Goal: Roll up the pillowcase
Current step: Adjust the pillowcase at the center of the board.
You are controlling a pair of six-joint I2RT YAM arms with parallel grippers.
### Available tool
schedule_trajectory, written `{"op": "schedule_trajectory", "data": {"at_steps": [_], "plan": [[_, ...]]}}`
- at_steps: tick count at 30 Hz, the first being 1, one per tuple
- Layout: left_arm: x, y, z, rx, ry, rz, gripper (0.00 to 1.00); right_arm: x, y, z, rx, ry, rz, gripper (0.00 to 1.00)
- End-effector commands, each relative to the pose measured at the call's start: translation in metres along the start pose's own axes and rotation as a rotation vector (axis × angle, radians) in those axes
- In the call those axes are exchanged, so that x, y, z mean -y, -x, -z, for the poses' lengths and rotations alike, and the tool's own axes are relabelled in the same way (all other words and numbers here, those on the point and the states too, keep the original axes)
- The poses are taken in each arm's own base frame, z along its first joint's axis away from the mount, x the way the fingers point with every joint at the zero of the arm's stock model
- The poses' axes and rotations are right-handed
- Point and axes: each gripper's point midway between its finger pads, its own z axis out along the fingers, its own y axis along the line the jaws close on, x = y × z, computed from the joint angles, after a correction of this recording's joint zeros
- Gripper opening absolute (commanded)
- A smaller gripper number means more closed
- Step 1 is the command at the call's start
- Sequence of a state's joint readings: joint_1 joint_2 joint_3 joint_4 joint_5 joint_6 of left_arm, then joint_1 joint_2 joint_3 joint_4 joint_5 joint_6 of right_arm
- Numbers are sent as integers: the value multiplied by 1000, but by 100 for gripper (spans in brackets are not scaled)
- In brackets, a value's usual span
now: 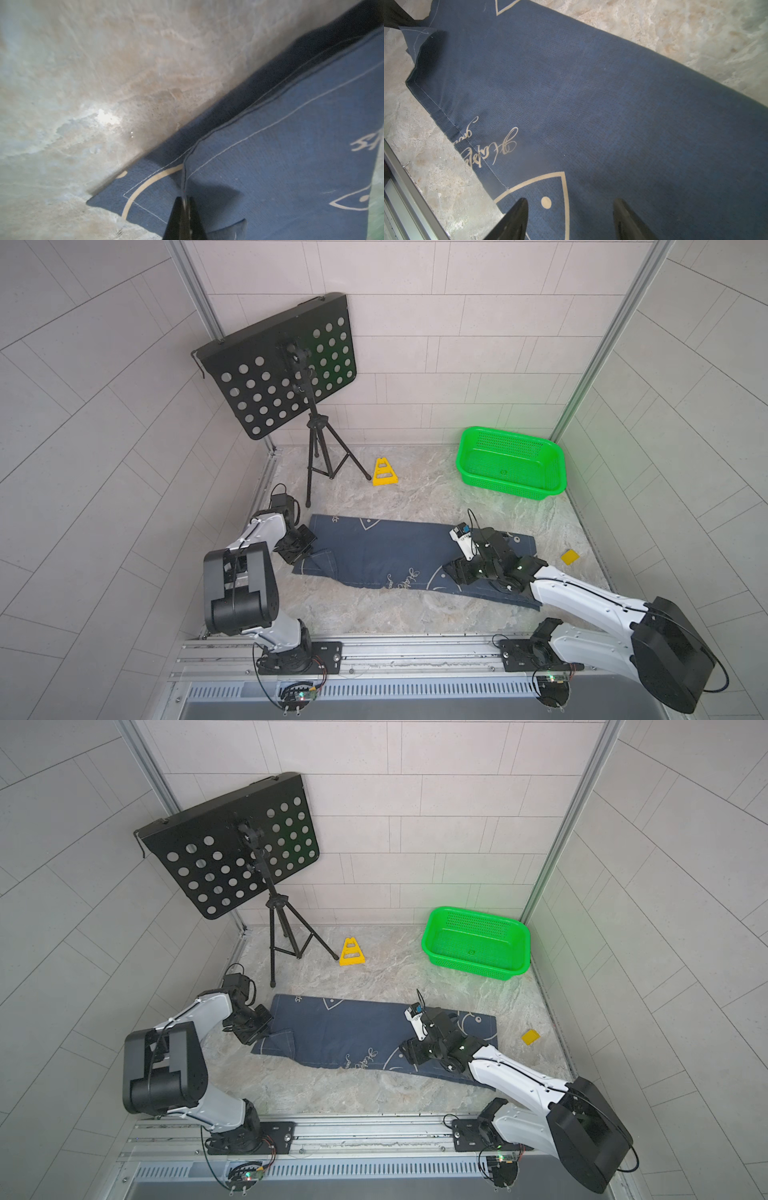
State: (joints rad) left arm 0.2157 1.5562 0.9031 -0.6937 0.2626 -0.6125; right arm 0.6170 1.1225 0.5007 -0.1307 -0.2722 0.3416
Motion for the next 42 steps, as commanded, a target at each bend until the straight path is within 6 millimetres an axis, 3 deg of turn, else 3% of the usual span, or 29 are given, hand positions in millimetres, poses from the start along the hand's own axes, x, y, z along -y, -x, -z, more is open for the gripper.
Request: {"op": "schedule_trajectory", "data": {"at_steps": [1, 9, 19, 24, 29, 35, 42], "plan": [[14, 12, 17, 43, -40, -68, 0, -3, -5, -3, -12, 19, 1, 68], [60, 24, 59, 130, -165, -286, 0, -16, -3, -12, -7, 95, -8, 68], [111, 42, 89, 221, -315, -466, 0, -15, -30, -31, -110, 97, -11, 66], [138, 39, 109, 246, -397, -578, 0, -14, -36, -35, -128, 89, -13, 66], [141, 39, 109, 256, -402, -667, 0, -11, -47, -40, -164, 80, -19, 65], [119, 49, 73, 271, -303, -765, 0, -10, -59, -45, -200, 74, -19, 63], [107, 60, 56, 265, -225, -813, 0, -5, -71, -47, -232, 59, -27, 63]]}}
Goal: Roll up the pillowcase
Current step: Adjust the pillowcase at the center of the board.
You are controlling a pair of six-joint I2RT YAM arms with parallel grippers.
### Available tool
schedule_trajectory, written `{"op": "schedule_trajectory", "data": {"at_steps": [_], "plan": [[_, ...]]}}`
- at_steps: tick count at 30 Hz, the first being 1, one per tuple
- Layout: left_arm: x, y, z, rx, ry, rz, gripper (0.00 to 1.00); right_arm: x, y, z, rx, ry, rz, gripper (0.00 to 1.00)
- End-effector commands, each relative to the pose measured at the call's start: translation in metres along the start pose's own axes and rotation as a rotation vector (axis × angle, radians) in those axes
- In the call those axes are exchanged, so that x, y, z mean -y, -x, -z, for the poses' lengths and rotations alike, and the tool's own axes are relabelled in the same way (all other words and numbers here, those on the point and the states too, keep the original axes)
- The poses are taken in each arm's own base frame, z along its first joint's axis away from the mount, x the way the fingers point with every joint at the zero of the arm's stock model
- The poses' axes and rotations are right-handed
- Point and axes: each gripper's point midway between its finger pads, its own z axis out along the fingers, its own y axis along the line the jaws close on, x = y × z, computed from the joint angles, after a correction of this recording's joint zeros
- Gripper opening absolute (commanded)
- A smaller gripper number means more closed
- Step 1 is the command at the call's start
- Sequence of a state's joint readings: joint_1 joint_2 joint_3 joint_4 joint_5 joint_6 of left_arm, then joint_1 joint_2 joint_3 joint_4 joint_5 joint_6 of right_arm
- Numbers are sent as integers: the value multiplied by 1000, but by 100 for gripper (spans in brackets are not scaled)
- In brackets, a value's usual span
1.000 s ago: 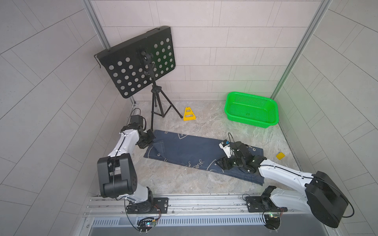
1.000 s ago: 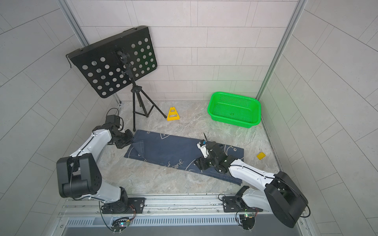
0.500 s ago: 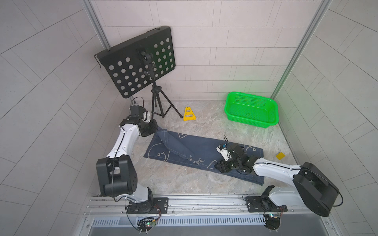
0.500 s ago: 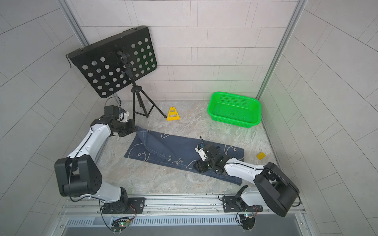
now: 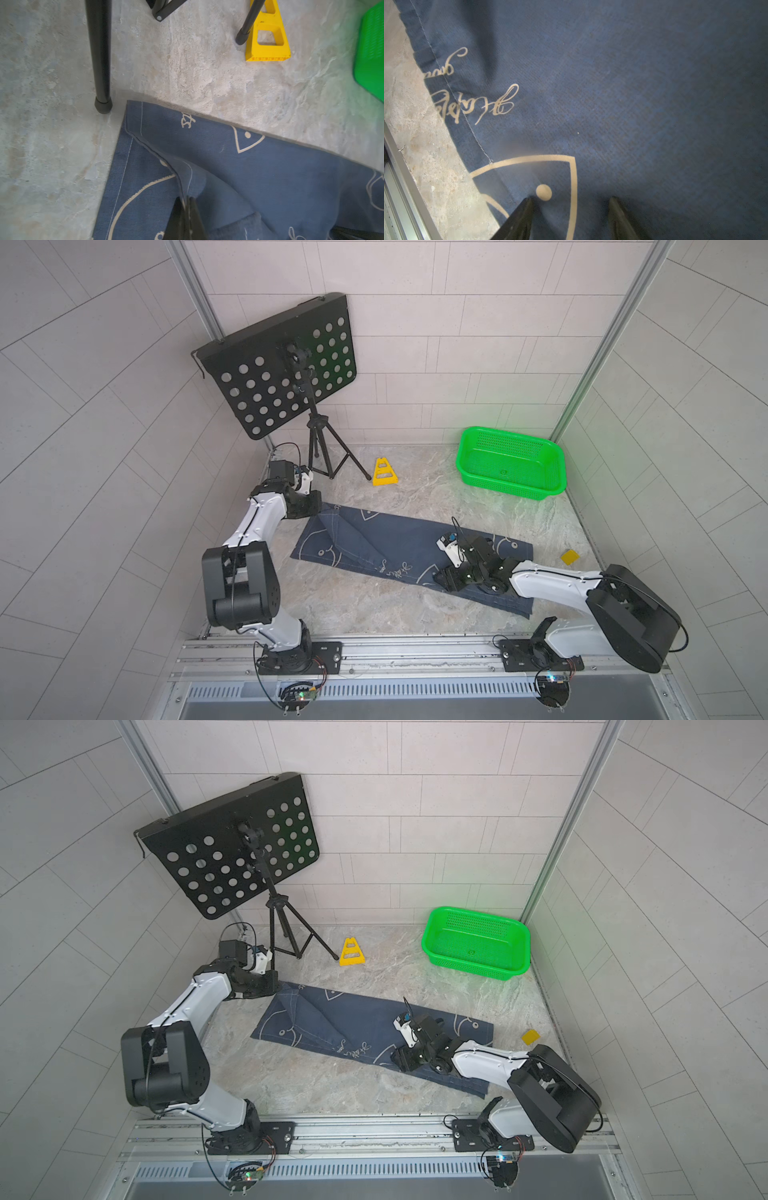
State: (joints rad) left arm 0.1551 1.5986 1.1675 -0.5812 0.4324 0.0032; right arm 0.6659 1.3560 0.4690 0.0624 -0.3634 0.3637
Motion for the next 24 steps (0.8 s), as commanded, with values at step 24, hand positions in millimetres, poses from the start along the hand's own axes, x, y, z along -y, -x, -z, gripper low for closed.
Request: {"op": "schedule_trajectory", "data": {"at_steps": [24], "plan": [[-55, -38, -33, -173, 204, -122, 8, -2, -1, 25, -36, -46, 65, 64]]}}
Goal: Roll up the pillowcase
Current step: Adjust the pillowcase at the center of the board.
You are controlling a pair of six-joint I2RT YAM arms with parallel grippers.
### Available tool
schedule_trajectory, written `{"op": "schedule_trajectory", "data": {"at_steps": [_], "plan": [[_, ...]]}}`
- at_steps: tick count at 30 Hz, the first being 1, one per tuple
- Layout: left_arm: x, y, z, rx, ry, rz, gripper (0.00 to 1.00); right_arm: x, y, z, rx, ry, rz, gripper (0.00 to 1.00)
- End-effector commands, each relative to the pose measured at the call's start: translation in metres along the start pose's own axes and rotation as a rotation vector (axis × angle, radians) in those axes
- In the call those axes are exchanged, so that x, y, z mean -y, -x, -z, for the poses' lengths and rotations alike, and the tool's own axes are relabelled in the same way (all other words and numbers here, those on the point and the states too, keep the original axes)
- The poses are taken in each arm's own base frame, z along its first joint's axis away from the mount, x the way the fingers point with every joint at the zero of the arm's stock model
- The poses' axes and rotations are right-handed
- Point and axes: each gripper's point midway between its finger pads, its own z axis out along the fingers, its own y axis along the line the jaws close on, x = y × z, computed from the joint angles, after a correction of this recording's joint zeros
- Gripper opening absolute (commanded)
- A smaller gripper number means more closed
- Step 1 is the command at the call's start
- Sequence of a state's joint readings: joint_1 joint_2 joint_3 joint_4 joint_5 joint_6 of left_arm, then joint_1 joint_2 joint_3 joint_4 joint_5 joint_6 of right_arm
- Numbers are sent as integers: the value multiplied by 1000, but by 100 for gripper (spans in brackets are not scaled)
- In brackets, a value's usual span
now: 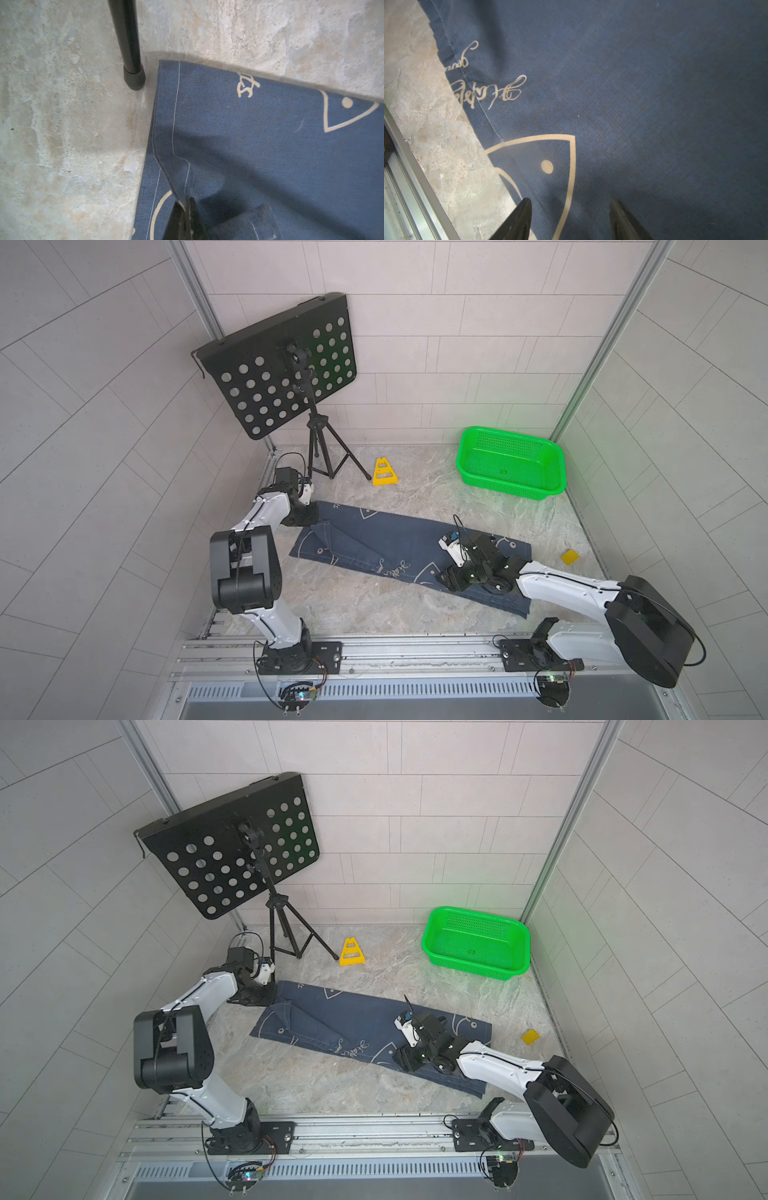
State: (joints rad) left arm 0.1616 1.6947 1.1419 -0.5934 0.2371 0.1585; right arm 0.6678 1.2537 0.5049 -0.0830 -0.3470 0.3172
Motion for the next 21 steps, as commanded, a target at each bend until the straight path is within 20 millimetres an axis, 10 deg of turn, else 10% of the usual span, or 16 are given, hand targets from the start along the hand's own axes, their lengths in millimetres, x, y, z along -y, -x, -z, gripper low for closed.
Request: {"op": "schedule_trajectory", "data": {"at_steps": [1, 21], "plan": [[-6, -8, -9, -36, 17, -10, 10, 3, -7, 4, -32, -28, 20, 64], [-36, -6, 13, -63, 205, -13, 42, -7, 7, 15, 16, 2, 26, 64]]}}
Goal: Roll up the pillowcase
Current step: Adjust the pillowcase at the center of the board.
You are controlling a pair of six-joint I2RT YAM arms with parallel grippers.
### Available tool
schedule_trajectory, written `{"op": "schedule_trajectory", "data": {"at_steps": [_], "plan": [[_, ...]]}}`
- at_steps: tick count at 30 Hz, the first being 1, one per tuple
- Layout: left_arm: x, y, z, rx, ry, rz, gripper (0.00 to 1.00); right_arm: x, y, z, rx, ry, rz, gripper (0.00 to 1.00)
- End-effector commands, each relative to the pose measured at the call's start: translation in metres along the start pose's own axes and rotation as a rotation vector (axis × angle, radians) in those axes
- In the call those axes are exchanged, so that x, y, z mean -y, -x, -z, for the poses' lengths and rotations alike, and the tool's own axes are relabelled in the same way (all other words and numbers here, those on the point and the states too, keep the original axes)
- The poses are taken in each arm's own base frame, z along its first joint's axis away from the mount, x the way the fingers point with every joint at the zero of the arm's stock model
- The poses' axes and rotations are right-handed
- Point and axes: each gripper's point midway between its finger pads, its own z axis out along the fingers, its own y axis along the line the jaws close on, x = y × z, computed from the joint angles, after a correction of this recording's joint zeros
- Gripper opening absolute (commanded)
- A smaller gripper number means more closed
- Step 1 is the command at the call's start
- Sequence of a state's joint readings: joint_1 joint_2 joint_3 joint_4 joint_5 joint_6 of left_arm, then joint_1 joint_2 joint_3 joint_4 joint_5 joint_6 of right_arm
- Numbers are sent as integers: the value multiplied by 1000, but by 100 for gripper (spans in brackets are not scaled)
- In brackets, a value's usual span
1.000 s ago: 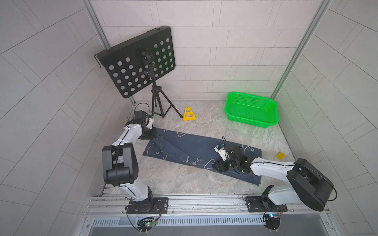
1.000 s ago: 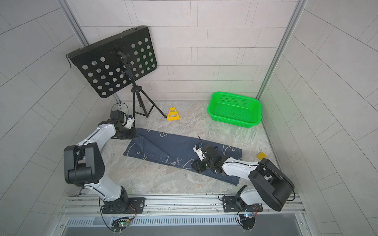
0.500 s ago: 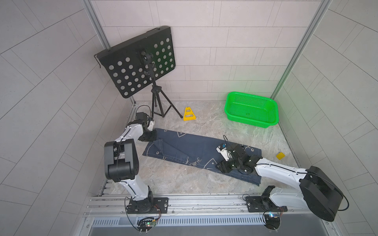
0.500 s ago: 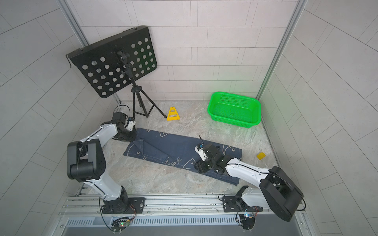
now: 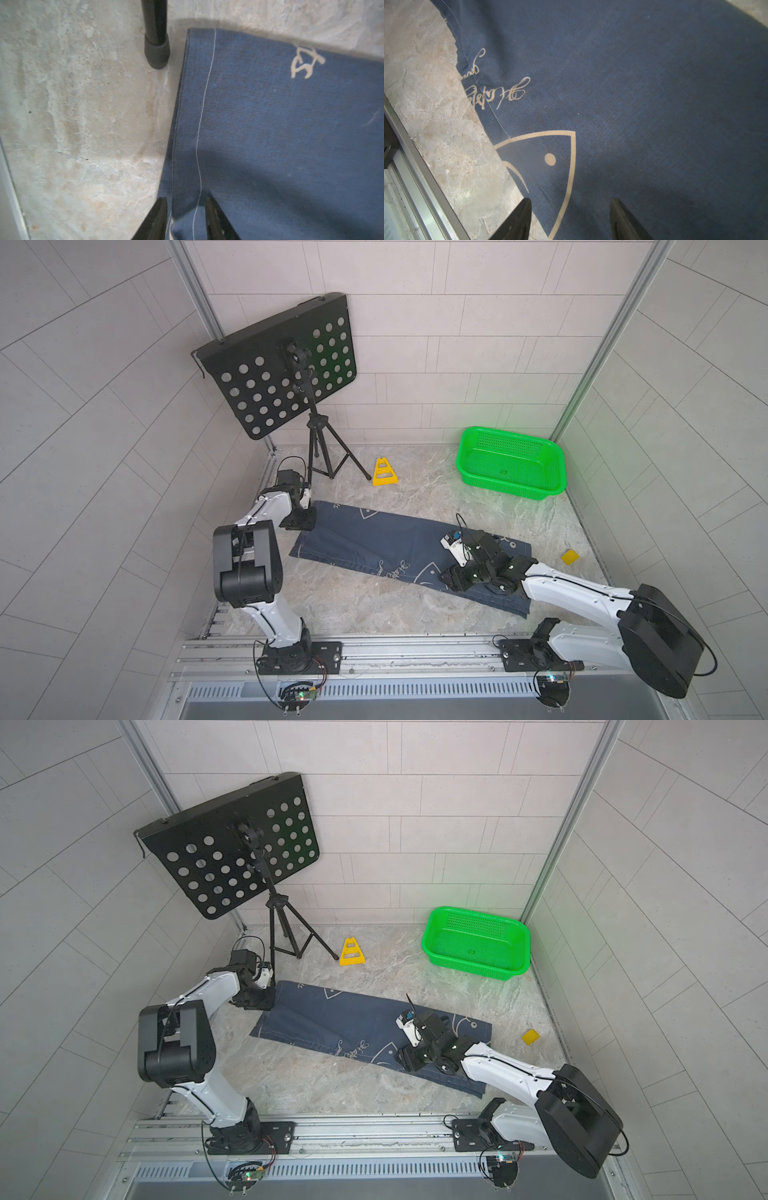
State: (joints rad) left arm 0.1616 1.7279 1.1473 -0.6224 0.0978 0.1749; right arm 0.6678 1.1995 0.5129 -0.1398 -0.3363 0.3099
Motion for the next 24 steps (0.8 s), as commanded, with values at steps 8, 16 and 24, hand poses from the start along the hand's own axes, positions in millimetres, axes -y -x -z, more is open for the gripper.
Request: {"op": "schedule_trajectory", "data": {"at_steps": [8, 16, 24], "plan": [[-16, 6, 53, 22, 113, 93, 50, -4, 7, 8, 22, -2, 16, 64], [6, -51, 63, -137, 109, 336, 51, -3, 6, 7, 19, -7, 13, 63], [1, -85, 43, -154, 133, 408, 53, -1, 2, 3, 9, -8, 7, 63]]}}
